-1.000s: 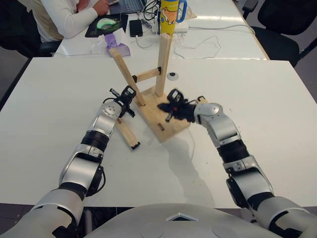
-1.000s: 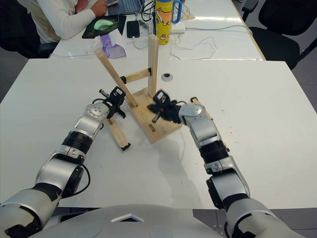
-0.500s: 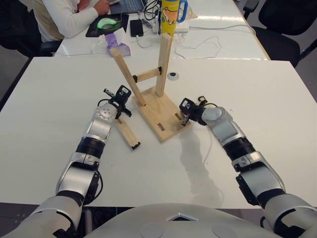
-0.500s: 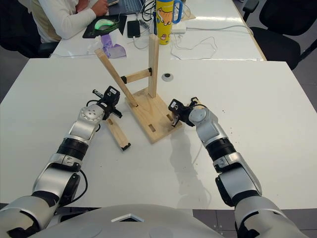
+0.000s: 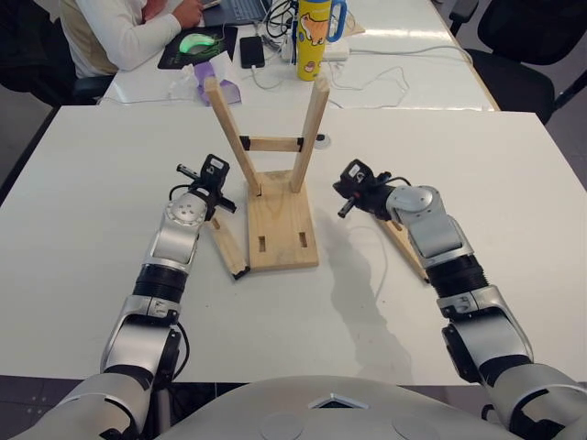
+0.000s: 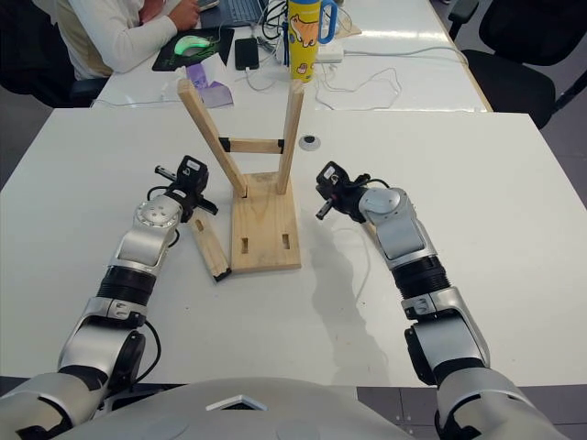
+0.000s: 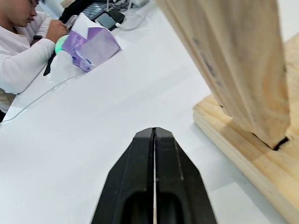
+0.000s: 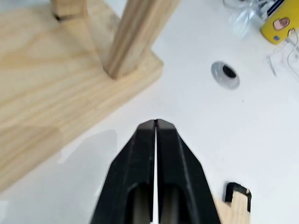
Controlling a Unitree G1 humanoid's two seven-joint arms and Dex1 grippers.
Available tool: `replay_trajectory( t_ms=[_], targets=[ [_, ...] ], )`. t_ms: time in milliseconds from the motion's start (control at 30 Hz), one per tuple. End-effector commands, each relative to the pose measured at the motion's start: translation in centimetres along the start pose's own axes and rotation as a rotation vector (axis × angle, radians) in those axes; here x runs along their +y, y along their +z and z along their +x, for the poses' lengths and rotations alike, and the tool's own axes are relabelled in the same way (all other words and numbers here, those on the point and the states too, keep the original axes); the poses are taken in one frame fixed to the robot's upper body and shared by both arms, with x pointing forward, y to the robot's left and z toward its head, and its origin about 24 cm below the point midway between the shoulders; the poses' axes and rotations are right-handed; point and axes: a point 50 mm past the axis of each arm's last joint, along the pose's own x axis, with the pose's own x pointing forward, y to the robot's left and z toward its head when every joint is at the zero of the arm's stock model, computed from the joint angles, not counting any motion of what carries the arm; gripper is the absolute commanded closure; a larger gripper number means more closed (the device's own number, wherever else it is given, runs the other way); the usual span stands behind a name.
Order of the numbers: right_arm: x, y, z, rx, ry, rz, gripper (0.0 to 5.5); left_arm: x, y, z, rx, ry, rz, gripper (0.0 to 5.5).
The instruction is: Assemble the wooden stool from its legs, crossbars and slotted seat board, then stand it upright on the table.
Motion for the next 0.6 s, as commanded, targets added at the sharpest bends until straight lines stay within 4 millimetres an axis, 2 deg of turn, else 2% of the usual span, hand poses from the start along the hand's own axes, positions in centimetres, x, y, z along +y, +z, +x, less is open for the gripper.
replay_trajectory(
  t_ms=[33,133,233,400,500,567,600],
  targets=[
    [-2.3,2.6,-1.6,-0.167,-0.091,0.087,5.48,0.9,1.1,-1.3,-0.085,0.056,-0.084,5.5],
    [-4.4,2.4,-3.3,-0.183,-0.165,0.113,5.48,1.6,2.2,-2.8,-0.164,0.086,-0.177,5.5],
    [-6.1,1.6,-5.4,-0.191,-0.225,0.175,5.48,2.3,1.9,-4.6,-0.182,0.12,-0.271,5.5],
    [-7.0,-1.7,-8.5,-0.097,-0.251,0.282,5.48,2.5,0.8,-7.1,-0.153,0.144,-0.369,5.5],
    [-7.4,-4.0,-10.4,0.022,-0.231,0.346,5.48,2.3,0.4,-7.5,-0.133,0.157,-0.363,5.5],
    [-7.3,-5.6,-10.9,0.111,-0.214,0.351,5.48,2.0,0.5,-7.4,-0.127,0.155,-0.351,5.5],
    [-7.3,-6.4,-11.0,0.145,-0.217,0.347,5.29,1.9,0.4,-7.4,-0.124,0.156,-0.347,5.5]
  ],
)
